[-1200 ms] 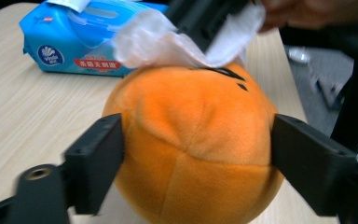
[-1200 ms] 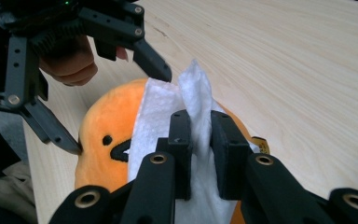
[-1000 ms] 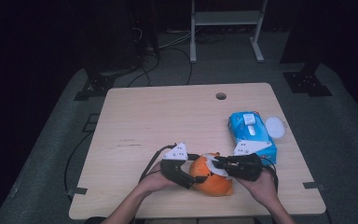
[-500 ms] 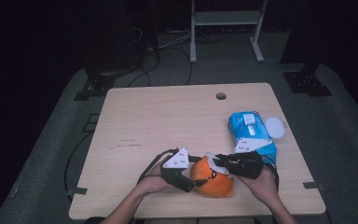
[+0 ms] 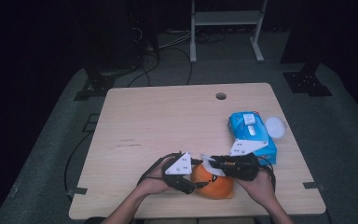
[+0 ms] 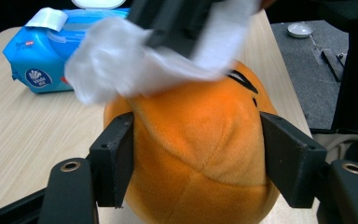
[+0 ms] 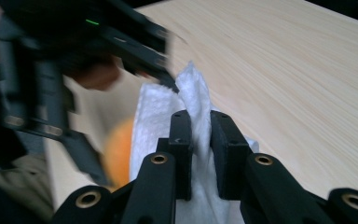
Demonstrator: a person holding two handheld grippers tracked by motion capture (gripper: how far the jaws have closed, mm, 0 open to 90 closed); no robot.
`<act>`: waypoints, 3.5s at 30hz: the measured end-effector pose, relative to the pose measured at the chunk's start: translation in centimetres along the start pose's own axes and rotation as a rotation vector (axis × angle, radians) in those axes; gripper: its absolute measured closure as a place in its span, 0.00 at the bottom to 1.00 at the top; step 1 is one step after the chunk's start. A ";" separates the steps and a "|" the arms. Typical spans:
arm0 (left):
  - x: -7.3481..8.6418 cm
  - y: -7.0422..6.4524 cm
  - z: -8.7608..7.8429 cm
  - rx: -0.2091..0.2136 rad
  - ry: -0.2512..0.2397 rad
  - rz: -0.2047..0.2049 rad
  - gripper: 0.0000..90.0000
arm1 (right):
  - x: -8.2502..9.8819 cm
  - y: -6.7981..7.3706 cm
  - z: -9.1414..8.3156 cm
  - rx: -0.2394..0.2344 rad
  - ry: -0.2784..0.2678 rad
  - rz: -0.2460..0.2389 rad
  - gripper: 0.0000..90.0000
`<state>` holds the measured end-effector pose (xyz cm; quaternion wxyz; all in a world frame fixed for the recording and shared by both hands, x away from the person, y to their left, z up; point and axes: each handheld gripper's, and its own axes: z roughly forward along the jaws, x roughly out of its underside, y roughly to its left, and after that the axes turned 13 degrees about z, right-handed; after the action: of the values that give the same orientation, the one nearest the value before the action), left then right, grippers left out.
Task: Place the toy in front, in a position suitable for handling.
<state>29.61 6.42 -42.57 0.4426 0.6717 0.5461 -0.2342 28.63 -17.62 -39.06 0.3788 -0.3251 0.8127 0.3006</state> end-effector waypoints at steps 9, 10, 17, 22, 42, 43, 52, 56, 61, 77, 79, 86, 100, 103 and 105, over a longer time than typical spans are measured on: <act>-0.3 -0.2 0.2 0.000 -0.008 0.023 0.34 | 0.6 -1.6 -0.7 0.029 0.008 0.059 0.87; -0.4 -0.3 0.2 0.003 -0.003 0.046 0.34 | 0.4 -1.1 -0.6 0.011 -0.005 0.057 0.87; -0.5 -0.7 0.1 0.006 0.009 0.105 0.36 | 0.0 0.0 0.3 -0.008 -0.014 0.021 0.87; -0.4 -0.6 0.1 0.006 -0.001 0.096 0.36 | 0.6 -2.4 -0.1 0.028 -0.002 0.086 0.87; 1.8 1.8 -0.7 -0.021 -0.061 -0.176 0.24 | 0.7 -0.7 0.1 0.016 0.000 0.021 0.87; 1.8 1.7 -0.5 -0.020 -0.055 -0.166 0.26 | 0.7 -0.9 0.0 0.017 -0.004 0.037 0.87; 1.8 1.5 -0.2 -0.044 -0.029 -0.176 0.38 | 0.4 2.0 1.2 -0.009 -0.002 -0.068 0.87; 2.2 1.6 -0.3 -0.038 -0.026 -0.184 0.39 | 0.3 0.9 0.9 0.019 -0.006 -0.048 0.87; 2.4 1.8 -0.3 -0.028 -0.031 -0.201 0.38 | 0.9 -1.5 -0.1 0.069 -0.010 0.029 0.87; 2.9 1.9 -0.5 -0.004 -0.010 -0.229 0.37 | 0.8 -0.9 0.2 0.028 -0.008 0.021 0.87; 2.8 2.0 -0.6 0.001 -0.024 -0.243 0.34 | 1.1 -1.7 -0.1 0.042 -0.009 0.043 0.87; 2.1 2.6 -0.7 0.006 -0.064 -0.284 0.26 | 1.2 0.2 0.7 -0.023 -0.008 -0.009 0.87; 2.4 1.8 -0.4 0.032 -0.036 -0.251 0.37 | 1.5 -2.2 -0.1 0.054 0.003 0.050 0.87; 2.3 1.6 -0.3 0.037 -0.035 -0.245 0.37 | 1.3 -0.7 0.4 0.026 -0.002 0.007 0.86; 2.3 1.7 -0.4 0.043 -0.029 -0.242 0.37 | 1.1 0.2 0.8 0.029 0.006 -0.039 0.86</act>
<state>31.77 7.94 -43.63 0.4046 0.6064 0.6116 -0.3073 28.23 -17.23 -40.35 0.3867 -0.3363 0.8117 0.2801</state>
